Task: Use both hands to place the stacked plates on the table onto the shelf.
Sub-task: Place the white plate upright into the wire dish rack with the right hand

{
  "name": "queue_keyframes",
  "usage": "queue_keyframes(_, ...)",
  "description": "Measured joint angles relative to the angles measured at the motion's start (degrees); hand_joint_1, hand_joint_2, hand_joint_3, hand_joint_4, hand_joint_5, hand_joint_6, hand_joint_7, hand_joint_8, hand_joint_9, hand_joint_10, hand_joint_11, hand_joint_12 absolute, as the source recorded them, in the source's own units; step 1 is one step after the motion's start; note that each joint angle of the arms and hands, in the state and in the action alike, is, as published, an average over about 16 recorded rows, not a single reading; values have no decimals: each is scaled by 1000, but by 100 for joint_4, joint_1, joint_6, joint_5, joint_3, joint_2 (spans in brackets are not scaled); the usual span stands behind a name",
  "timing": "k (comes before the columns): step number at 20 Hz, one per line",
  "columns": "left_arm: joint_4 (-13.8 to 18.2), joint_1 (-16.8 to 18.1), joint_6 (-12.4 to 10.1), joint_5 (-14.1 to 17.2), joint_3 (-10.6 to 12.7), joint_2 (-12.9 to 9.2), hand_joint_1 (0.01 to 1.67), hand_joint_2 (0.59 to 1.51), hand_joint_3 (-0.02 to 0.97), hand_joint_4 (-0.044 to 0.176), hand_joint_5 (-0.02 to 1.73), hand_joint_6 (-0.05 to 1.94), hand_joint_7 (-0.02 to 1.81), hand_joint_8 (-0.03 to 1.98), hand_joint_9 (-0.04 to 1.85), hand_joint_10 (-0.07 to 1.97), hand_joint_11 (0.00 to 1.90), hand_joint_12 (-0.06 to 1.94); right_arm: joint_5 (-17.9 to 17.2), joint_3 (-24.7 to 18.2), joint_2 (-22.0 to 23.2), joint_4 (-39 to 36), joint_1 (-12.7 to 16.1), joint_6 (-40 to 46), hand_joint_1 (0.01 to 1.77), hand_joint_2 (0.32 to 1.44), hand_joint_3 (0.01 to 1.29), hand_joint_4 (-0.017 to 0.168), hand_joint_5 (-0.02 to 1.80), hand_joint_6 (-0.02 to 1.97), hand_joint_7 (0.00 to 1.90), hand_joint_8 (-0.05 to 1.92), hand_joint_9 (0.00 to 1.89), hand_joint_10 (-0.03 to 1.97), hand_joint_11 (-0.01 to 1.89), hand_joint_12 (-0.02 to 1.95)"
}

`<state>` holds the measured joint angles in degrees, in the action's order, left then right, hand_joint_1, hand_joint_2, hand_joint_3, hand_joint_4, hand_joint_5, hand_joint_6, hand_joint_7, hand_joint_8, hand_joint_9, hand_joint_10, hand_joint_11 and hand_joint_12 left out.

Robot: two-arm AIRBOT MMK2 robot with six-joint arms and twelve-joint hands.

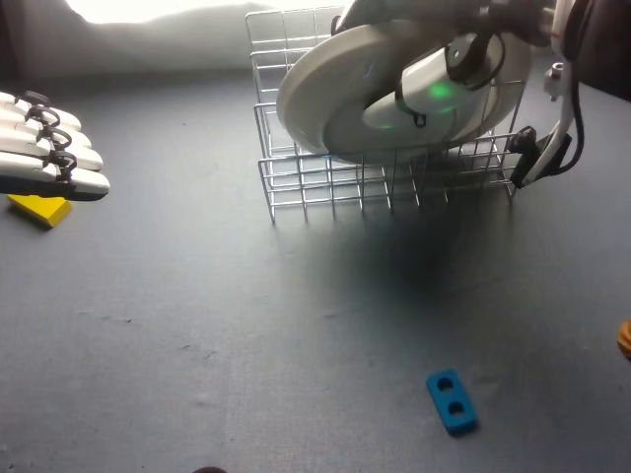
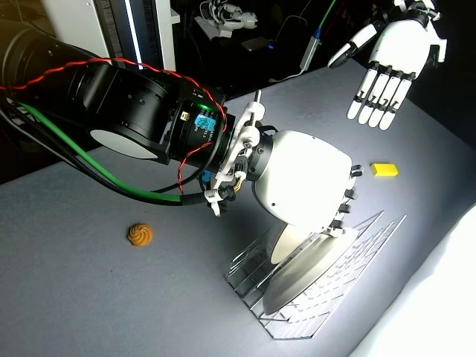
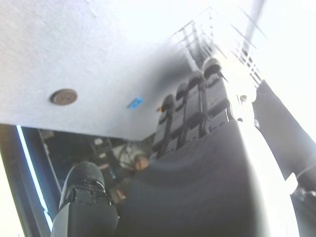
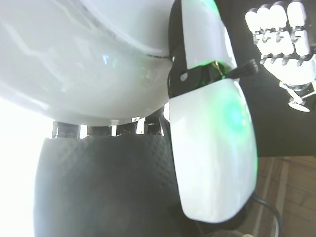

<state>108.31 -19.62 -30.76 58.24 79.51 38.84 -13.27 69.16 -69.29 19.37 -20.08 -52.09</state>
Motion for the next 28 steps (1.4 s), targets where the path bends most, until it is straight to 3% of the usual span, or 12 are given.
queue_keyframes(9, -2, 0, 0, 2, 6, 11, 14, 1093, 18, 5, 22, 6, 20, -2, 20, 17, 16, 2, -173, 42, -118, 15, -178, -237, 1263, 982, 15, -8, 946, 924, 1086, 620, 1095, 625, 779, 1026)
queue_keyframes(13, -2, 0, 0, 6, 10, 18, 13, 1093, 18, 5, 22, 6, 20, -2, 19, 17, 16, 2, -239, 50, -152, 30, -246, -318, 1253, 985, 15, -9, 945, 910, 1102, 585, 1076, 824, 789, 1014)
queue_keyframes(16, -1, 0, 0, 10, 17, 23, 13, 1093, 18, 5, 22, 5, 20, -2, 20, 17, 16, 2, -282, 52, -170, 38, -289, -371, 1254, 986, 15, -9, 953, 866, 1110, 694, 1064, 969, 812, 1005)
queue_keyframes(21, -1, 0, 0, 17, 25, 29, 13, 1091, 18, 5, 22, 6, 20, -3, 19, 17, 17, 2, -355, 53, -190, 13, -347, -449, 1251, 986, 15, -9, 948, 900, 1101, 746, 1086, 769, 809, 1028)
queue_keyframes(28, -1, 0, 0, 24, 34, 29, 14, 1087, 18, 5, 22, 5, 20, -3, 19, 17, 16, 2, -431, 54, -201, -57, -402, -479, 1246, 983, 15, -7, 952, 854, 1130, 712, 1084, 750, 790, 1129)
